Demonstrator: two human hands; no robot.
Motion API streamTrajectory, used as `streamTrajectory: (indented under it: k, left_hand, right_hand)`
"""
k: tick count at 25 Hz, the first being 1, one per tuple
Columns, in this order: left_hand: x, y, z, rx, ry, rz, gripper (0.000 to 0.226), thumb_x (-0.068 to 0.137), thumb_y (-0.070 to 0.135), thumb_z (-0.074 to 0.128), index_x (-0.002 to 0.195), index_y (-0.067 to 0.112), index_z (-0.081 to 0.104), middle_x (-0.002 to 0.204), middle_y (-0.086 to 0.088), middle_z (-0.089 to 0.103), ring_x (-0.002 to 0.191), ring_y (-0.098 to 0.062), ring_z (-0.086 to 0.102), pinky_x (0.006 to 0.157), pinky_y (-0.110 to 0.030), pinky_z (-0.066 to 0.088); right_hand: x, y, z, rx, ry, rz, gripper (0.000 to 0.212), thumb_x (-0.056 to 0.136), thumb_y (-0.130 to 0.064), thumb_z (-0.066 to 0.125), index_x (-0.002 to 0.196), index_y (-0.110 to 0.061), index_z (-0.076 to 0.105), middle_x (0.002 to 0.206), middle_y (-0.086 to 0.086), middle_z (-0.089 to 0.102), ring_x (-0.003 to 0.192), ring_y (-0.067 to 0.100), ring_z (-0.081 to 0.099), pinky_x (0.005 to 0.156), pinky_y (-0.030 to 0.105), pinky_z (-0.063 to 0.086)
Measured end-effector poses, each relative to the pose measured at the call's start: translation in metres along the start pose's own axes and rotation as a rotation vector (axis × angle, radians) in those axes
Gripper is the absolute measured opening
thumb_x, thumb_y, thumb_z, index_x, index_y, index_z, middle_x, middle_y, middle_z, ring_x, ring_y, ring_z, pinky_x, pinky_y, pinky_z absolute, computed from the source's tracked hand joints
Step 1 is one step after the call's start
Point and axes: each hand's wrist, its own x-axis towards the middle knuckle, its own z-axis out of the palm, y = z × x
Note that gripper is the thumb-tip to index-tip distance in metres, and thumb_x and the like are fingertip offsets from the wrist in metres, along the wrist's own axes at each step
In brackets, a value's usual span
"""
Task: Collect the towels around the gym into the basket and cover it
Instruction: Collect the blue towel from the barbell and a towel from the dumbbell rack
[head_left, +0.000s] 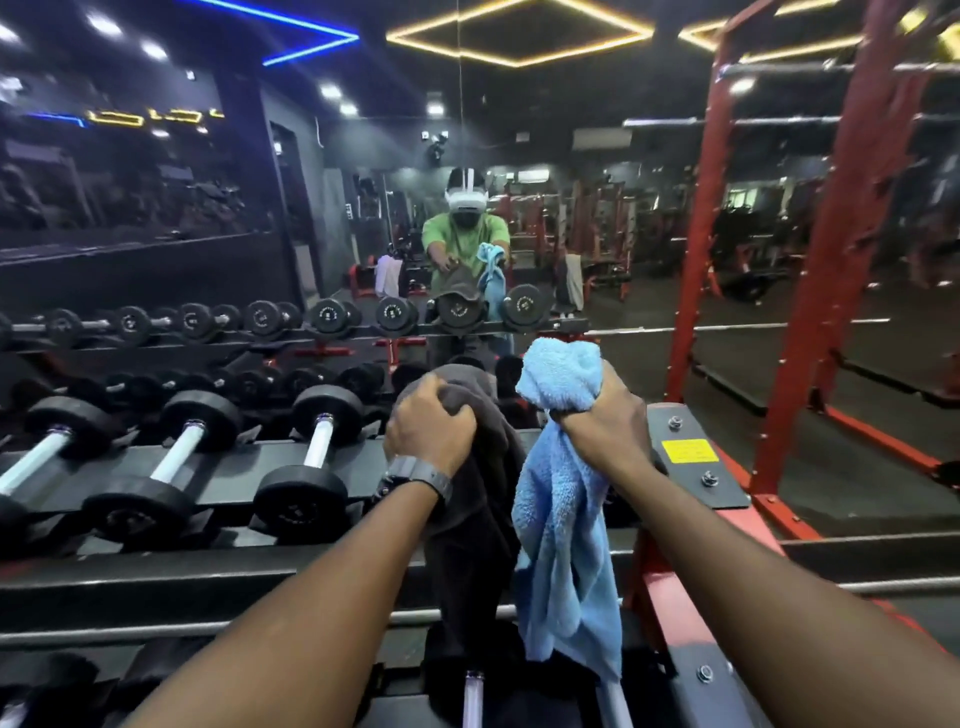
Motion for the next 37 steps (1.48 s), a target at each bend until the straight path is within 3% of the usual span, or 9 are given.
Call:
streamTrajectory:
  k: [4, 8, 11, 14, 20, 23, 28, 33, 37]
  left_hand:
    - [-0.008, 0.036, -0.077, -0.214, 0.039, 0.159, 0.022, 0.071, 0.039, 0.055, 0.089, 0.027, 0.058, 0.083, -0.005, 0.065, 0.086, -0.034, 0.063, 0.071, -0.033, 0.040]
    - [-0.042, 0.094, -0.146, -0.713, -0.044, 0.264, 0.014, 0.063, 0.032, 0.056, 0.071, 0.021, 0.055, 0.069, 0.003, 0.059, 0.071, -0.026, 0.057, 0.064, -0.027, 0.037]
    - [-0.094, 0.140, -0.195, -0.883, -0.126, 0.361, 0.007, 0.062, 0.032, 0.057, 0.061, 0.029, 0.051, 0.061, 0.014, 0.054, 0.059, -0.002, 0.049, 0.057, -0.016, 0.035]
    - [-0.159, 0.186, -0.221, -0.994, -0.262, 0.428, 0.007, 0.062, 0.031, 0.058, 0.060, 0.028, 0.052, 0.059, 0.014, 0.054, 0.059, -0.003, 0.050, 0.058, -0.021, 0.037]
    - [-0.316, 0.257, -0.235, -1.063, -0.543, 0.584, 0.006, 0.062, 0.032, 0.057, 0.061, 0.028, 0.053, 0.061, 0.013, 0.055, 0.069, -0.021, 0.052, 0.061, -0.027, 0.034]
    - [-0.407, 0.291, -0.242, -1.105, -0.685, 0.659, 0.007, 0.062, 0.033, 0.058, 0.060, 0.029, 0.052, 0.062, 0.012, 0.054, 0.070, -0.019, 0.051, 0.063, -0.027, 0.034]
    - [-0.550, 0.312, -0.255, -1.096, -0.895, 0.712, 0.009, 0.063, 0.035, 0.057, 0.065, 0.027, 0.055, 0.062, 0.012, 0.056, 0.070, -0.018, 0.052, 0.065, -0.025, 0.035]
    - [-0.665, 0.292, -0.245, -1.068, -0.985, 0.721, 0.021, 0.063, 0.033, 0.056, 0.077, 0.016, 0.060, 0.074, -0.005, 0.062, 0.071, -0.025, 0.053, 0.064, -0.033, 0.040]
    - [-0.776, 0.243, -0.204, -0.969, -1.158, 0.717, 0.024, 0.065, 0.028, 0.057, 0.079, 0.009, 0.058, 0.074, -0.009, 0.060, 0.072, -0.030, 0.054, 0.065, -0.040, 0.044]
  right_hand:
    - [-0.039, -0.049, -0.069, -0.012, 0.136, -0.021, 0.063, 0.064, -0.036, 0.071, 0.124, -0.038, 0.053, 0.089, -0.004, 0.065, 0.086, 0.026, 0.063, 0.071, 0.029, 0.043]
    - [-0.106, -0.097, -0.159, -0.066, 0.405, -0.075, 0.063, 0.065, -0.037, 0.074, 0.126, -0.031, 0.058, 0.110, 0.005, 0.074, 0.099, 0.028, 0.068, 0.075, 0.026, 0.041]
    - [-0.175, -0.133, -0.238, -0.167, 0.592, -0.062, 0.063, 0.068, -0.037, 0.076, 0.128, -0.029, 0.058, 0.115, 0.009, 0.074, 0.106, 0.032, 0.069, 0.077, 0.026, 0.042]
    - [-0.254, -0.154, -0.318, -0.279, 0.737, -0.040, 0.061, 0.066, -0.039, 0.076, 0.123, -0.026, 0.060, 0.113, 0.009, 0.075, 0.105, 0.034, 0.069, 0.077, 0.029, 0.044]
    - [-0.428, -0.148, -0.444, -0.468, 0.928, 0.138, 0.063, 0.066, -0.039, 0.074, 0.126, -0.027, 0.058, 0.111, 0.008, 0.075, 0.104, 0.034, 0.070, 0.084, 0.039, 0.055]
    - [-0.518, -0.138, -0.495, -0.533, 1.049, 0.232, 0.053, 0.069, -0.032, 0.075, 0.120, -0.028, 0.059, 0.104, 0.005, 0.076, 0.096, 0.032, 0.070, 0.070, 0.028, 0.044]
    - [-0.638, -0.113, -0.551, -0.616, 1.144, 0.439, 0.055, 0.071, -0.029, 0.074, 0.124, -0.022, 0.060, 0.107, 0.007, 0.075, 0.098, 0.033, 0.069, 0.070, 0.024, 0.037]
    - [-0.732, -0.070, -0.559, -0.610, 1.125, 0.579, 0.062, 0.070, -0.034, 0.072, 0.129, -0.026, 0.056, 0.109, 0.007, 0.073, 0.099, 0.033, 0.069, 0.074, 0.029, 0.048]
    - [-0.808, 0.004, -0.523, -0.503, 1.125, 0.722, 0.045, 0.070, -0.028, 0.072, 0.111, -0.036, 0.053, 0.092, -0.006, 0.070, 0.088, 0.027, 0.069, 0.067, 0.030, 0.047]
